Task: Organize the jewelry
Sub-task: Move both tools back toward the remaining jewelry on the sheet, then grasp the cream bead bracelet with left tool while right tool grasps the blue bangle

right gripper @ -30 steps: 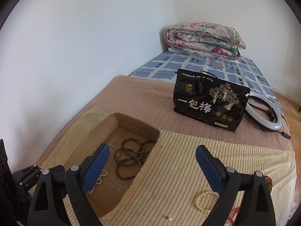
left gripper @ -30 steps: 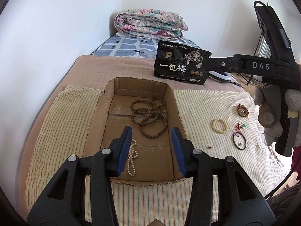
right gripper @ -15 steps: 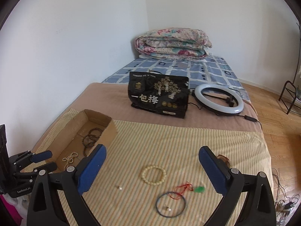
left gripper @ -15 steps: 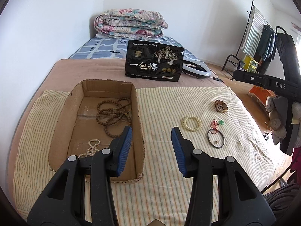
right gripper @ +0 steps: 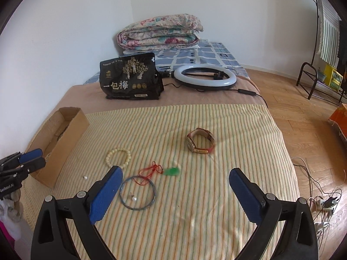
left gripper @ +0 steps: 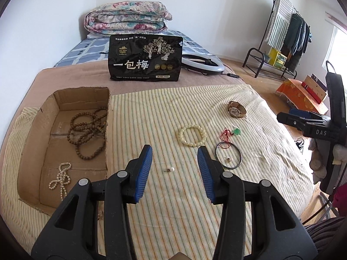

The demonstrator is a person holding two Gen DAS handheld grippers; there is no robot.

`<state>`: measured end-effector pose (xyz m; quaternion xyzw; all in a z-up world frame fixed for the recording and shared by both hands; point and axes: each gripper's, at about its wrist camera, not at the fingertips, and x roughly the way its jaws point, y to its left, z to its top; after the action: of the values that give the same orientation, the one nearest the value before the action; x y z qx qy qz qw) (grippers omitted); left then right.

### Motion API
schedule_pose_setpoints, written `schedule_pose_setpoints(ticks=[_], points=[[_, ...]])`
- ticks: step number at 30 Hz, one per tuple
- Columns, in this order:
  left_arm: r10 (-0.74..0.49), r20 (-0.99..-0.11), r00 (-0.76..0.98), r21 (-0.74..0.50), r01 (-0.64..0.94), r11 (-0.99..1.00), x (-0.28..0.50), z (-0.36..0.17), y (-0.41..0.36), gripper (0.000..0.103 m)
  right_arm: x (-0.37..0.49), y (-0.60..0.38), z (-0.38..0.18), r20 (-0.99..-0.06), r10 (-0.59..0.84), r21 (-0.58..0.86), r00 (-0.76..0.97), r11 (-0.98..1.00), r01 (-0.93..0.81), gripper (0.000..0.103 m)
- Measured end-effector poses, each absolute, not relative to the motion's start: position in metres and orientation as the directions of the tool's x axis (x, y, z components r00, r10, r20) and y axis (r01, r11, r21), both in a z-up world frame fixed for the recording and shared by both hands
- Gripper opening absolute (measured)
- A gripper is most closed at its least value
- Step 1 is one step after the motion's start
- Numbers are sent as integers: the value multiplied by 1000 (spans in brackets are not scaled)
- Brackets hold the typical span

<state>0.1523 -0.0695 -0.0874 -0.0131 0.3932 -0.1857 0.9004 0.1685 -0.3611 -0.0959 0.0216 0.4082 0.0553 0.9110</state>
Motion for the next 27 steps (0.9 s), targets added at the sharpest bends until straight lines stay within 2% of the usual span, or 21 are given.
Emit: schedule_pose_setpoints(ticks=[8, 17, 27], points=[[-348, -733, 585, -195, 309, 931, 179, -111, -98, 44, 155, -343, -131, -756, 169, 60, 633, 980, -190, 100], [-304, -773, 558, -157, 295, 942, 213, -140, -137, 44, 160, -314, -166, -782, 232, 76, 579, 957, -281, 100], [-289, -820, 495, -170, 272, 947, 257, -176, -151, 44, 172, -299, -186, -805, 224, 48, 549, 947, -316, 100]])
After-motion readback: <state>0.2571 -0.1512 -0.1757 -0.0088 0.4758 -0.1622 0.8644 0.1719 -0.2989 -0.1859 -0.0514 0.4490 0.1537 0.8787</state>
